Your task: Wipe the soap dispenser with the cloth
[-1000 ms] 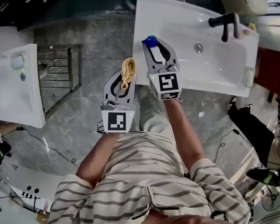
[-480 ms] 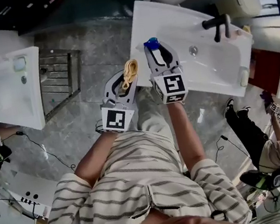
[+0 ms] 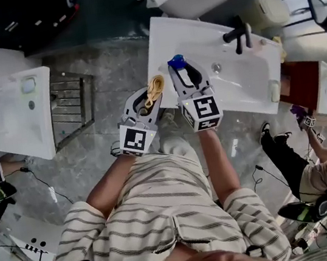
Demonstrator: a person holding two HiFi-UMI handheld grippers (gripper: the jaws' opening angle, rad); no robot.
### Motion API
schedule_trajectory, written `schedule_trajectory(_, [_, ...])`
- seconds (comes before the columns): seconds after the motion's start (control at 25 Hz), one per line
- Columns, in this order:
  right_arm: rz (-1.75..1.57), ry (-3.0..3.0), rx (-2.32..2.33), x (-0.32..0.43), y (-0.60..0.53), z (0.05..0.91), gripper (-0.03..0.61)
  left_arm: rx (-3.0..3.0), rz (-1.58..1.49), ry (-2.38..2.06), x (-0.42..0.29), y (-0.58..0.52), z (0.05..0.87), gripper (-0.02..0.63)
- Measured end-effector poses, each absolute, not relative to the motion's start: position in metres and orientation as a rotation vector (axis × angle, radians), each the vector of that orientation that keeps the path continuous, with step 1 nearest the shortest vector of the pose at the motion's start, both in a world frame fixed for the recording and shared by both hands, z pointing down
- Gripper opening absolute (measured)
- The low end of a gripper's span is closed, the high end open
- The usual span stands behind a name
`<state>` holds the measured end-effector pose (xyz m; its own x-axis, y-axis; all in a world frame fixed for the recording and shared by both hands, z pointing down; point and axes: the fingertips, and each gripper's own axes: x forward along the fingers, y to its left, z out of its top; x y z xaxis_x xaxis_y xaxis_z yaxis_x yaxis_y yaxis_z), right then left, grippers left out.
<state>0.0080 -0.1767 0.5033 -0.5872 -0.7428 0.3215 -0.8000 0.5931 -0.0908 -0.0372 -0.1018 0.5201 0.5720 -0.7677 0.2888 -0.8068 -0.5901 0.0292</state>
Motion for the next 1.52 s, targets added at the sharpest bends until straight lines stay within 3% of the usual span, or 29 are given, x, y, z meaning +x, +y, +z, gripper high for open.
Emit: schedule_trajectory(1.52, [0.233, -2.633, 1.406, 0.026, -0.125, 0.381, 0.124, 2.957, 0.336, -1.079, 0.014, -0.08, 0.426, 0.087])
